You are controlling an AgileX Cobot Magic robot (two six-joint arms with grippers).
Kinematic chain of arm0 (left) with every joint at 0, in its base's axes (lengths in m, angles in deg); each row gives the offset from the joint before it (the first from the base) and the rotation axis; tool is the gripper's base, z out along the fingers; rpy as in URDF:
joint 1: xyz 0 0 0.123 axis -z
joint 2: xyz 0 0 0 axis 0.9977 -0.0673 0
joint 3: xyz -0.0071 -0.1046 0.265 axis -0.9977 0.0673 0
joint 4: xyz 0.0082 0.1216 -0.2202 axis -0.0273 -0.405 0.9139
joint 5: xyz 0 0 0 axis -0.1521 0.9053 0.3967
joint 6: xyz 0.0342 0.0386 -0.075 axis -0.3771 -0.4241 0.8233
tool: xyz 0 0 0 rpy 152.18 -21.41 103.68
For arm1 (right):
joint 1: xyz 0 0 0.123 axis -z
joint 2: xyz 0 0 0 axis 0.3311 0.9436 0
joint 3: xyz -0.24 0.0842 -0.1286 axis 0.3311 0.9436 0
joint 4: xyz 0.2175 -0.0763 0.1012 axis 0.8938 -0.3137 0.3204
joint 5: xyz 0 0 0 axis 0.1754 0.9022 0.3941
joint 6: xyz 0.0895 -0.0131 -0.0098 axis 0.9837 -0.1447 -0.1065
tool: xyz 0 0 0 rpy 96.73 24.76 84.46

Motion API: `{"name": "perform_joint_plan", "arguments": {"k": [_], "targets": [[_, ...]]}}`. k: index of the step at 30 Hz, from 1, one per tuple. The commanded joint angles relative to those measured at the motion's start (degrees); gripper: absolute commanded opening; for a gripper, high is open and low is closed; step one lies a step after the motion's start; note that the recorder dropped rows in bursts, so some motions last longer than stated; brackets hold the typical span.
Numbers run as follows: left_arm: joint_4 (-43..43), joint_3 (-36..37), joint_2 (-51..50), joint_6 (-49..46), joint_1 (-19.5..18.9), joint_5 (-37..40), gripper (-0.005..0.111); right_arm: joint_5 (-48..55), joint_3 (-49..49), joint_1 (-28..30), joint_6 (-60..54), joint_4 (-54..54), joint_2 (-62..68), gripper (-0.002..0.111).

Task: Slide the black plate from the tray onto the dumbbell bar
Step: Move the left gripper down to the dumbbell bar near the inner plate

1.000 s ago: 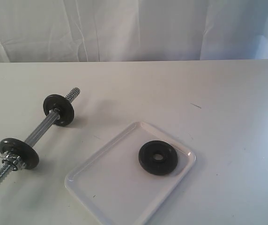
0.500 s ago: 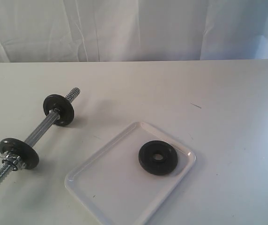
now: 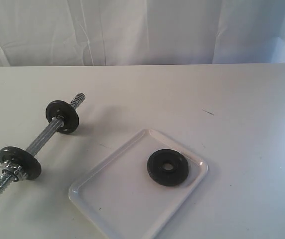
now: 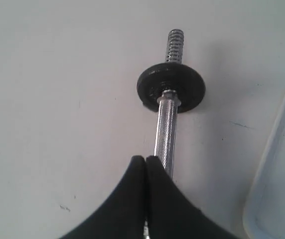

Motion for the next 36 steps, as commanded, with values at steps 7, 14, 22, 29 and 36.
{"name": "perform_joint_plan", "arguments": {"k": [7, 14, 22, 29, 36], "targets": [[2.48, -14.00, -14.88, -11.08, 4.98, 9.61, 0.041, -0.75, 0.30, 0.15, 0.11, -0.06, -0.31, 0.000], [1.40, -21.19, -25.09, -10.81, 5.02, 18.90, 0.067, -0.75, 0.30, 0.15, 0.11, -0.06, -0.31, 0.000], [0.58, -23.68, -32.04, -10.87, 5.02, 19.10, 0.077, -0.75, 0.30, 0.15, 0.11, -0.06, -0.31, 0.000], [0.78, -23.68, -36.54, -10.87, 5.02, 17.63, 0.079, -0.75, 0.30, 0.15, 0.11, -0.06, -0.31, 0.000], [0.78, -23.68, -40.28, -10.87, 5.02, 15.15, 0.079, -0.75, 0.30, 0.15, 0.11, -0.06, -0.31, 0.000]]}}
